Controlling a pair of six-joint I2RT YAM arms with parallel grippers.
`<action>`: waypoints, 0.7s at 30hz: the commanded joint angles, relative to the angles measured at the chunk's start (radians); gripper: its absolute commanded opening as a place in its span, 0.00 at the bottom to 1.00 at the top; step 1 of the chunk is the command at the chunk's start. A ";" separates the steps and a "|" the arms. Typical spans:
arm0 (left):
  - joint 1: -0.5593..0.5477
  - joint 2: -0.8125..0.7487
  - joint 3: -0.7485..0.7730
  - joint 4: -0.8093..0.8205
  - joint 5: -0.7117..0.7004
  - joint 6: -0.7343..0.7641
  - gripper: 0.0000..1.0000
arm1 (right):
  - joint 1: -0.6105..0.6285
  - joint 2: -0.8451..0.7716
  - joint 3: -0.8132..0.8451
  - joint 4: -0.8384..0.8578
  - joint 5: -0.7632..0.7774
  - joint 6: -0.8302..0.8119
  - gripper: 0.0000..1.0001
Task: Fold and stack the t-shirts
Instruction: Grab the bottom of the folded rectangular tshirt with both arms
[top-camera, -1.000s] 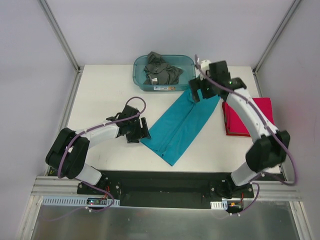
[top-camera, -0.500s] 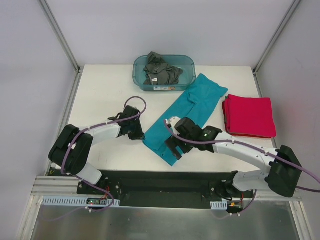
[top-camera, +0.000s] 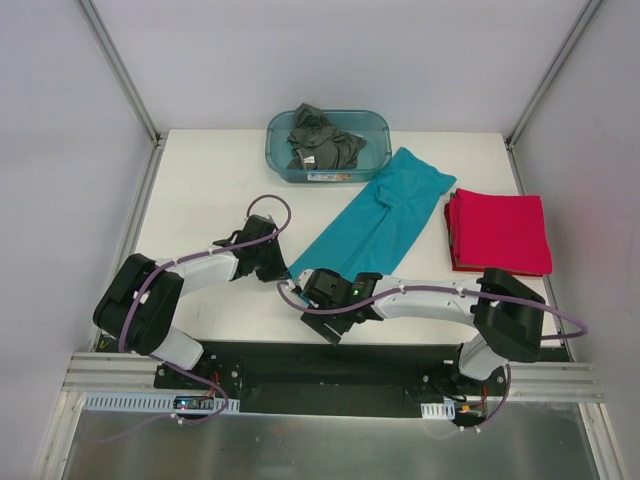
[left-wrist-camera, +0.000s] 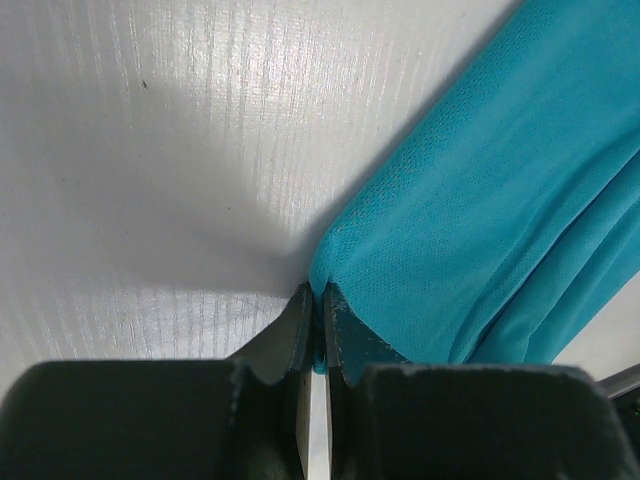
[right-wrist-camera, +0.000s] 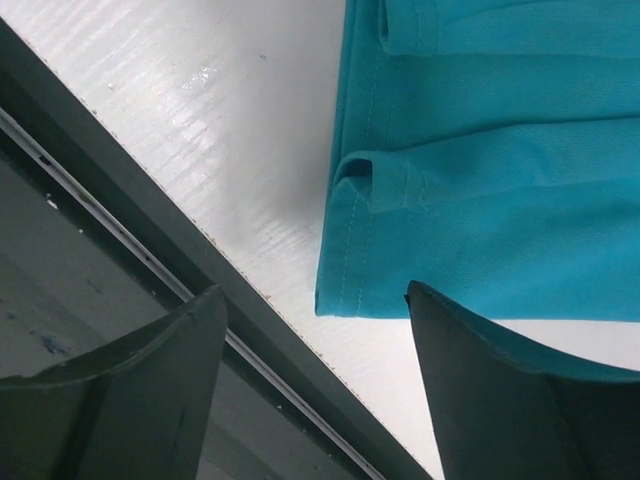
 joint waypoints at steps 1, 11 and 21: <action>0.005 0.017 -0.047 -0.096 -0.021 0.000 0.00 | 0.003 0.043 0.043 0.007 -0.030 0.018 0.71; 0.005 0.014 -0.059 -0.096 -0.022 -0.012 0.00 | -0.003 0.109 0.018 -0.017 -0.015 0.038 0.51; 0.005 -0.043 -0.096 -0.096 -0.036 -0.016 0.00 | -0.011 0.143 0.009 -0.037 0.029 0.053 0.23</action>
